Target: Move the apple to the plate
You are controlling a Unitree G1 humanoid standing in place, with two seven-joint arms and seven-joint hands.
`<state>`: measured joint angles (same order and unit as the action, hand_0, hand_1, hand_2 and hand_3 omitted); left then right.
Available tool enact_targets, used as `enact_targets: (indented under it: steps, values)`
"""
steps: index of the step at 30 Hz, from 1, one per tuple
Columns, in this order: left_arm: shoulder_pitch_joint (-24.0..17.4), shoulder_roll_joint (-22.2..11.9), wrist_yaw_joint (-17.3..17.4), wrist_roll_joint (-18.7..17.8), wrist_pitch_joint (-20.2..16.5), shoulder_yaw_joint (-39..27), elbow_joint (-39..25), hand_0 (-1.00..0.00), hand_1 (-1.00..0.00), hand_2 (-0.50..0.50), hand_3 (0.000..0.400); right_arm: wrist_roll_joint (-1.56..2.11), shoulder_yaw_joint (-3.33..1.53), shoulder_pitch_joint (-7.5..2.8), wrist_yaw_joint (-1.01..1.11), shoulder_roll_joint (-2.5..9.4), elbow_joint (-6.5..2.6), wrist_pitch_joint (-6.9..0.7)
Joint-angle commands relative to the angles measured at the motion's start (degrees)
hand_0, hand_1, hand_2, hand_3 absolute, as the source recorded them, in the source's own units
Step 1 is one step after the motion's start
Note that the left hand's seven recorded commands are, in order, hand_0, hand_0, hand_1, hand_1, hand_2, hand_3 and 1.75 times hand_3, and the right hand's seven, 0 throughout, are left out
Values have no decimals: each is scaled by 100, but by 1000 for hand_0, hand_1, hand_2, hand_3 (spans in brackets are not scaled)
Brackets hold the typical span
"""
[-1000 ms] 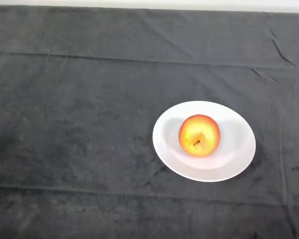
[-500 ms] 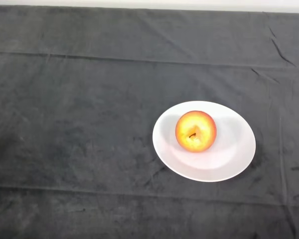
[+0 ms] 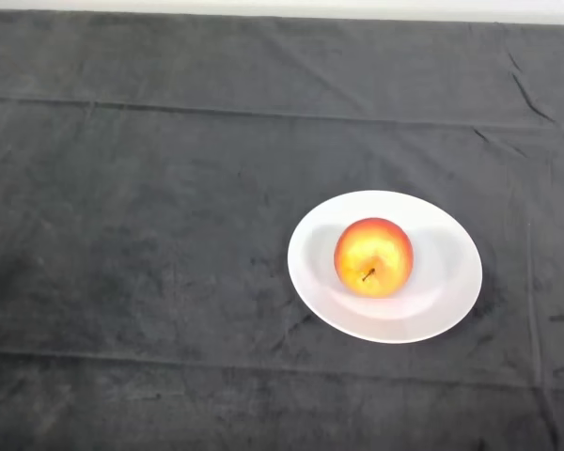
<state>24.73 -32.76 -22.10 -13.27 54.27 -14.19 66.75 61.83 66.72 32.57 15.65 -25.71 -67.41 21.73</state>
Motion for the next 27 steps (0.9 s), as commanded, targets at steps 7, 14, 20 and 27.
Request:
enact_targets:
  steps: [7, 14, 20, 27]
  values:
    - [276, 11, 82, 100, 135, -205, 283, 0, 0, 0, 0, 133, 93, 162, 98, -66, 66, 70]
    - [267, 23, 113, 138, 148, -269, 289, 0, 0, 0, 0, 134, 93, 162, 100, -67, 64, 70]
    - [268, 31, 136, 170, 149, -317, 291, 0, 0, 0, 0, 134, 94, 163, 101, -68, 63, 71]
    - [265, 40, 160, 205, 151, -370, 288, 0, 0, 0, 0, 134, 94, 163, 102, -68, 62, 71]
